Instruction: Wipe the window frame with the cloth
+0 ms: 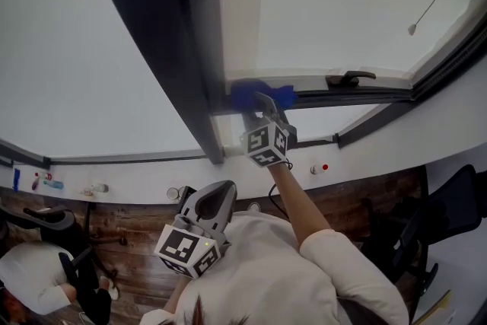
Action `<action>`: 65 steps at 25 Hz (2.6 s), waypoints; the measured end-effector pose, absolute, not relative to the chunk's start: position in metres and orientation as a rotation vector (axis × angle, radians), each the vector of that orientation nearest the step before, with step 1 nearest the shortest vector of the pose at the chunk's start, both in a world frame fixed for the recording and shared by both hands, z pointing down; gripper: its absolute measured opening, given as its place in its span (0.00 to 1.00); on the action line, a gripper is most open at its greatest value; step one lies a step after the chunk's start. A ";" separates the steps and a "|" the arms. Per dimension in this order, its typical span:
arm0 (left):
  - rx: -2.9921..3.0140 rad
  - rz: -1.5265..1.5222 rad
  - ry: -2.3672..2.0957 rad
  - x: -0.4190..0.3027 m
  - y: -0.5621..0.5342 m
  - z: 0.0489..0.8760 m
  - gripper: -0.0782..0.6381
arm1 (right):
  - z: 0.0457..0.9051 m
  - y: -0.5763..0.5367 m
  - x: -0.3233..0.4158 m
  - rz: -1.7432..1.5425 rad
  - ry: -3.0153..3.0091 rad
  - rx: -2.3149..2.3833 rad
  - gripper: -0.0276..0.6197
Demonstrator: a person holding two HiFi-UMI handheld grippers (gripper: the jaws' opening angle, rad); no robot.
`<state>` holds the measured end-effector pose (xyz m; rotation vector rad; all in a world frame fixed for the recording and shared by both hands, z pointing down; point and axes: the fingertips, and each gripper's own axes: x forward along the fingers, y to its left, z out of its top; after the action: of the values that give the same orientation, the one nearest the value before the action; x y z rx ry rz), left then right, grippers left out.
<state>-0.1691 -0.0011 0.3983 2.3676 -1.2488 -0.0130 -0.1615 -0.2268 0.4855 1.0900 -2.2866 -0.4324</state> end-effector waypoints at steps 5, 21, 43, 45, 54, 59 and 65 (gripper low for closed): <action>2.340 -0.016 -1.269 -0.202 0.004 0.400 0.12 | 0.505 -0.226 -0.183 -0.432 -2.215 1.087 0.13; 2.304 -0.012 -1.275 -0.255 0.025 0.413 0.12 | 0.510 -0.223 -0.200 -0.417 -2.173 1.193 0.13; 2.231 -0.064 -1.331 -0.247 0.042 0.419 0.12 | 0.517 -0.229 -0.176 -0.470 -2.108 1.151 0.13; 2.229 -0.078 -1.330 -0.237 0.040 0.418 0.12 | 0.517 -0.231 -0.168 -0.490 -2.096 1.139 0.13; 2.279 -0.075 -1.240 -0.161 0.026 0.413 0.12 | 0.517 -0.234 -0.138 -0.537 -2.118 1.045 0.13; 2.274 -0.075 -1.239 -0.142 0.014 0.416 0.12 | 0.516 -0.237 -0.119 -0.549 -2.135 1.037 0.13; 2.299 -0.055 -1.188 -0.115 0.003 0.419 0.12 | 0.517 -0.240 -0.098 -0.552 -2.149 1.045 0.13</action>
<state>-0.1149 0.0031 0.4194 2.2988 -1.1879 -0.0550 -0.0976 -0.2400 0.5166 1.0454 -2.1493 -0.5525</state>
